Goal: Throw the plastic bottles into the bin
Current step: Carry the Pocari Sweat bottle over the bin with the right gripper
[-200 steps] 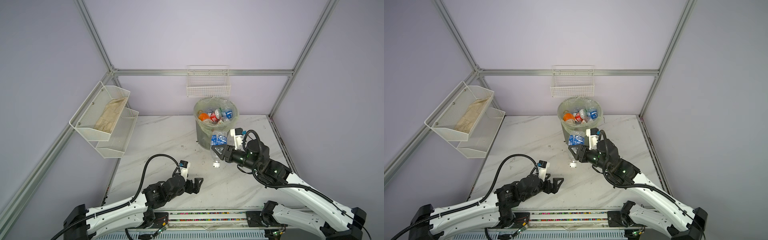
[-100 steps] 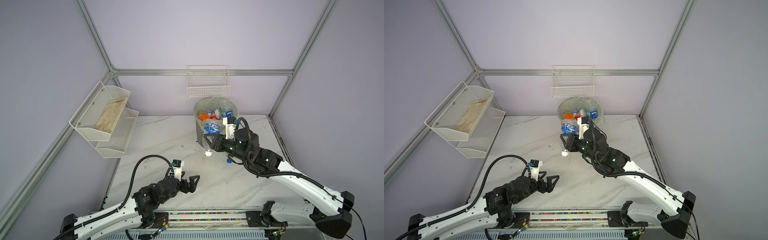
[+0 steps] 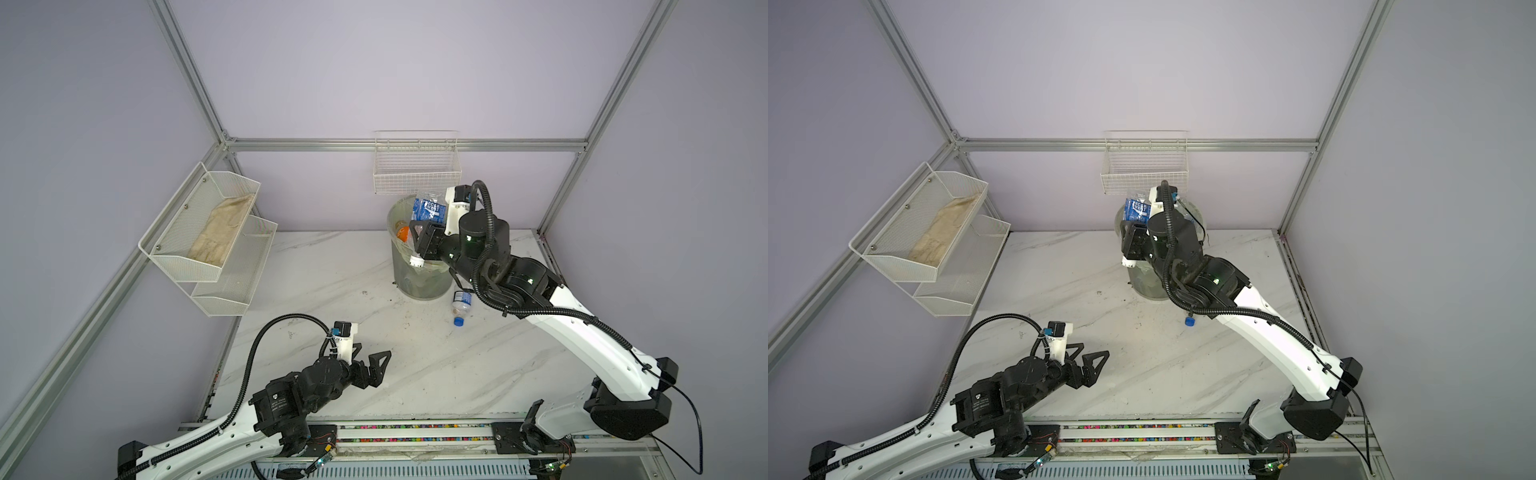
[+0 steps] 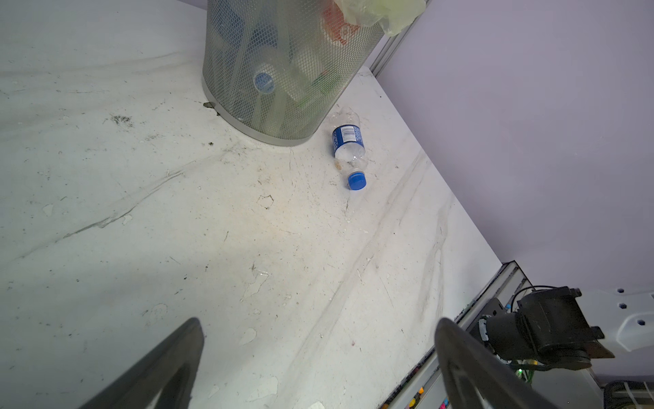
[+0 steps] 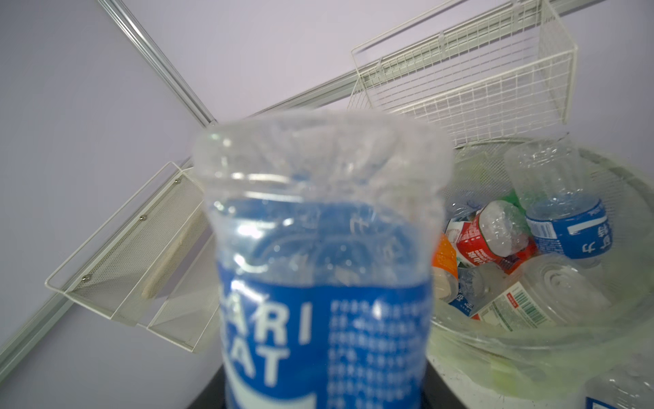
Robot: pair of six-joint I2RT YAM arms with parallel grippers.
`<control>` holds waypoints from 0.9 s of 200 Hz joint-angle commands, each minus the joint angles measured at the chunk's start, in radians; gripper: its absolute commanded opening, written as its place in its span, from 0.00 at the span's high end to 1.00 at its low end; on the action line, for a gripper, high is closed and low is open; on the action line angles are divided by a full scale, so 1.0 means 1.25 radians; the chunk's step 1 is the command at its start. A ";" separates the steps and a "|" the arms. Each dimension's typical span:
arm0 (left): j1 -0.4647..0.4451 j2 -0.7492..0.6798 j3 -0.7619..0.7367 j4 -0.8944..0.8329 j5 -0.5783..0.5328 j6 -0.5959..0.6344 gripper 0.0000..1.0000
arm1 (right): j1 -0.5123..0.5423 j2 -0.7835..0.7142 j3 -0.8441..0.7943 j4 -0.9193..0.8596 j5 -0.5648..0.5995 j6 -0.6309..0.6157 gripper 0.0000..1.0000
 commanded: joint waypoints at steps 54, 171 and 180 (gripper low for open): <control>-0.005 -0.064 -0.005 -0.056 -0.023 -0.004 0.00 | 0.004 0.009 0.070 -0.033 0.113 -0.090 1.00; -0.005 -0.062 -0.014 -0.058 -0.023 -0.010 0.00 | -0.106 0.113 0.195 -0.076 0.028 -0.067 0.97; -0.004 -0.062 -0.015 -0.059 -0.022 -0.012 0.00 | -0.148 0.145 0.235 -0.084 -0.016 -0.059 0.97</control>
